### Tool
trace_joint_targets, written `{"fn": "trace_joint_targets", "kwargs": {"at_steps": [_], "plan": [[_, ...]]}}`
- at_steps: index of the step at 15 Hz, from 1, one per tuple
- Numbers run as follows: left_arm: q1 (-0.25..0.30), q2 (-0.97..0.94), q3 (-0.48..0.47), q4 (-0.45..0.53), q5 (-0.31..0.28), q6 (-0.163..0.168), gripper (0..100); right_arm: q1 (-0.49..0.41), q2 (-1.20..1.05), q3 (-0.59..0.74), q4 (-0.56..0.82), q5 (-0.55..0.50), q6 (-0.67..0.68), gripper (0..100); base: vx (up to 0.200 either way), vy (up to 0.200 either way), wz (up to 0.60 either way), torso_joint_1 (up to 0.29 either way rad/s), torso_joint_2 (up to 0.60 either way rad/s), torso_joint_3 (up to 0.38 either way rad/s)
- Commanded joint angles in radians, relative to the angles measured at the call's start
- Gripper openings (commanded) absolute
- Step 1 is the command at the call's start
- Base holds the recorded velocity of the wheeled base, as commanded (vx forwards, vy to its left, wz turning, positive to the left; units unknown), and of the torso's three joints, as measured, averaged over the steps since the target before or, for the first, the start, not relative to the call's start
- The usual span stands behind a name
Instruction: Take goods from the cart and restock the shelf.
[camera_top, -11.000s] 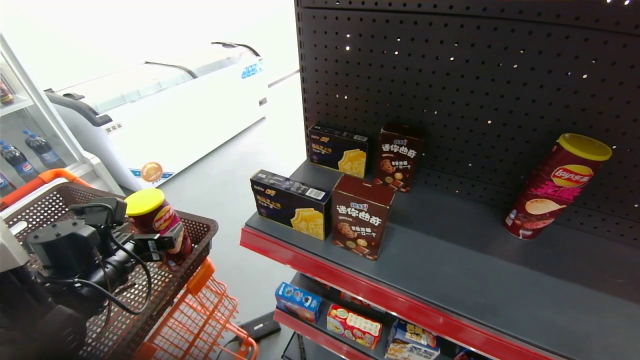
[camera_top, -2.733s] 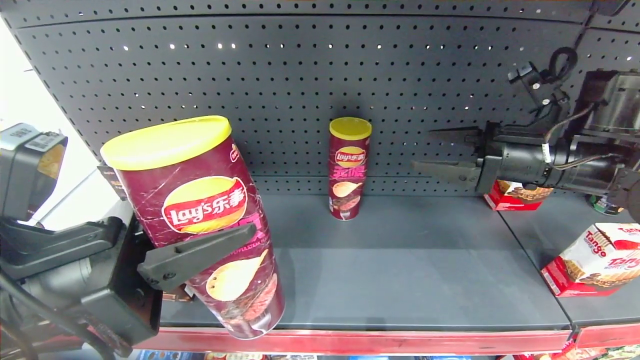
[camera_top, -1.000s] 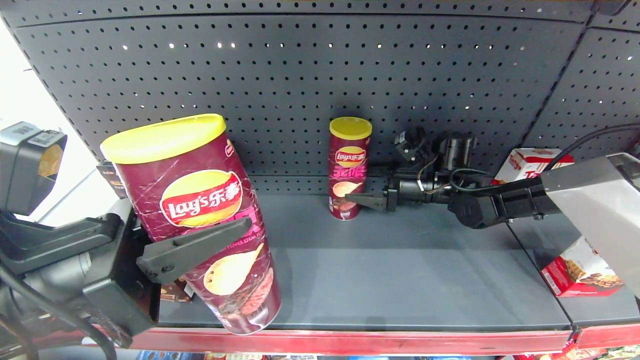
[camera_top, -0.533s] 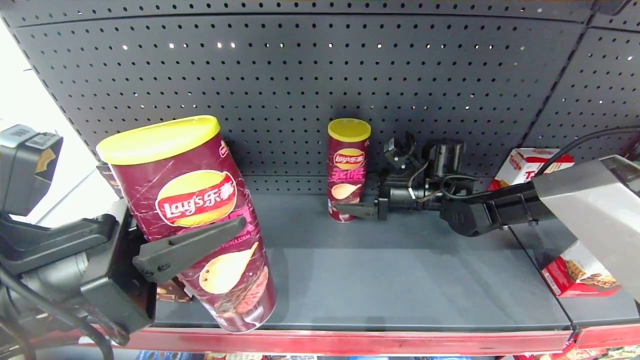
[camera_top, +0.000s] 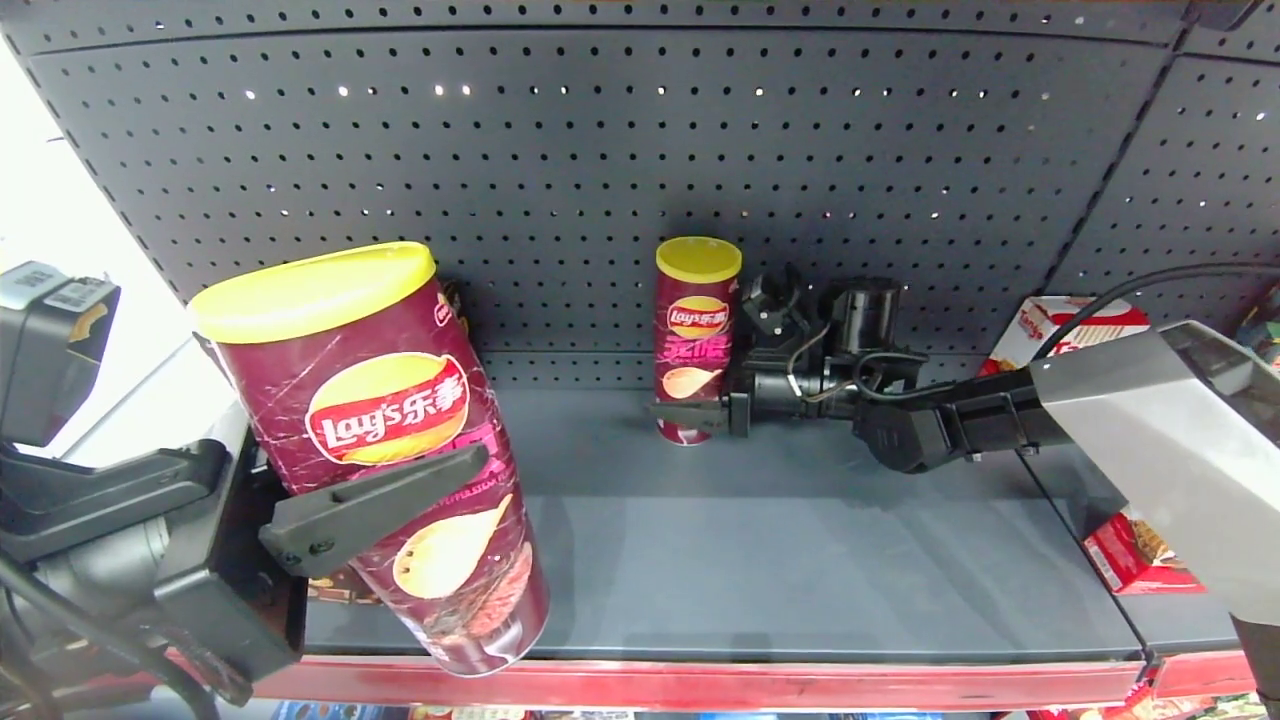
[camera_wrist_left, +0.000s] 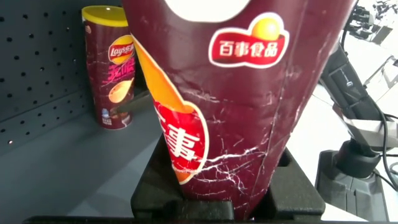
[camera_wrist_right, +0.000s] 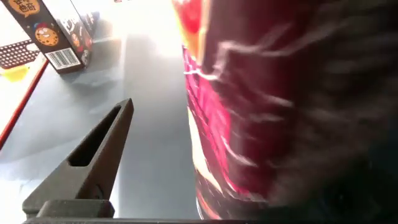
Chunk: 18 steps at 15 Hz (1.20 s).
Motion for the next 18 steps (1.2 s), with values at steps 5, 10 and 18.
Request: {"fn": "trace_joint_targets", "kwargs": {"at_steps": [5, 10, 18], "plan": [[0.001, -0.011, 0.004, 0.0, 0.001, -0.001, 0, 0.002, -0.011, 0.008, -0.006, -0.031, 0.008, 0, 0.0, 0.0, 0.0, 0.0, 0.0, 0.0], [0.018, -0.016, 0.011, 0.0, -0.001, -0.001, 0, -0.004, -0.14, 0.131, -0.022, -0.028, 0.01, 0, 0.0, 0.0, 0.0, 0.0, 0.0, 0.0], [0.018, -0.042, 0.023, 0.001, -0.001, -0.002, 0, 0.099, -0.424, 0.685, -0.319, -0.078, 0.005, 0, 0.0, 0.0, 0.0, 0.0, 0.0, 0.0]]}}
